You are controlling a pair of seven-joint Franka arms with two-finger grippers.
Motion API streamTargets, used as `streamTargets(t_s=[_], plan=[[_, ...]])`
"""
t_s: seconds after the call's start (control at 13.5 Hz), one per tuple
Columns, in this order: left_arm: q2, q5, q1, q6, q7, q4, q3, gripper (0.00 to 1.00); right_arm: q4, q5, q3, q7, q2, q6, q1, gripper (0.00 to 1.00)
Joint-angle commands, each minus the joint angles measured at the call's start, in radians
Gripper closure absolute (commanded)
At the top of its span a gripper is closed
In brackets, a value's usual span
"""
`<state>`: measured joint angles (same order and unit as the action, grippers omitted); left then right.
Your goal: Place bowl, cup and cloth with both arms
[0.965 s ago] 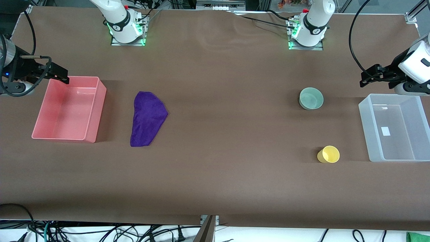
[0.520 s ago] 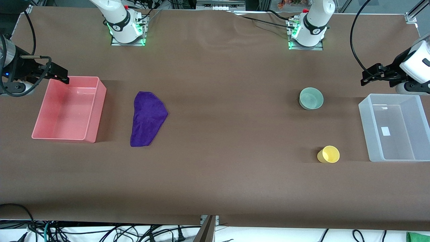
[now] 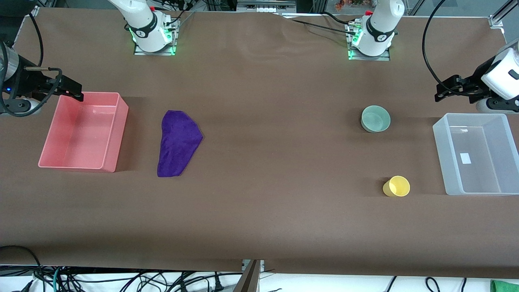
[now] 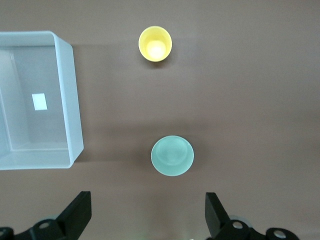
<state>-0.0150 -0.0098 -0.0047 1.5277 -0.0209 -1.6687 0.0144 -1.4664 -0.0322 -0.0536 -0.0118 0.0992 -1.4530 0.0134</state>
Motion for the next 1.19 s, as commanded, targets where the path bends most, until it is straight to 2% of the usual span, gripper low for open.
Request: streamTargets(t_s=[0.0, 0.37, 0.59, 0.67, 0.89, 1.11], plan=[[-0.019, 0.013, 0.003, -0.018, -0.013, -0.009, 0.002, 0.00, 0.006, 0.017, -0.003, -0.013, -0.001, -0.001, -0.007, 0.01], [-0.016, 0.011, 0.003, -0.020, -0.013, -0.022, 0.002, 0.00, 0.006, 0.017, -0.002, -0.013, 0.001, -0.001, -0.007, 0.01], [-0.017, 0.004, 0.003, -0.006, -0.013, -0.083, 0.001, 0.00, 0.006, 0.017, 0.001, -0.011, 0.002, -0.001, -0.012, 0.01], [-0.017, 0.001, 0.003, 0.011, -0.013, -0.121, 0.001, 0.00, 0.006, 0.017, 0.001, -0.011, 0.002, -0.001, -0.012, 0.01], [-0.020, -0.004, 0.011, 0.191, -0.013, -0.288, 0.001, 0.00, 0.006, 0.018, 0.000, -0.014, 0.010, -0.006, -0.010, 0.01], [-0.020, -0.009, 0.020, 0.505, -0.048, -0.541, 0.001, 0.00, 0.003, 0.020, 0.000, -0.016, 0.031, -0.029, -0.012, 0.01]])
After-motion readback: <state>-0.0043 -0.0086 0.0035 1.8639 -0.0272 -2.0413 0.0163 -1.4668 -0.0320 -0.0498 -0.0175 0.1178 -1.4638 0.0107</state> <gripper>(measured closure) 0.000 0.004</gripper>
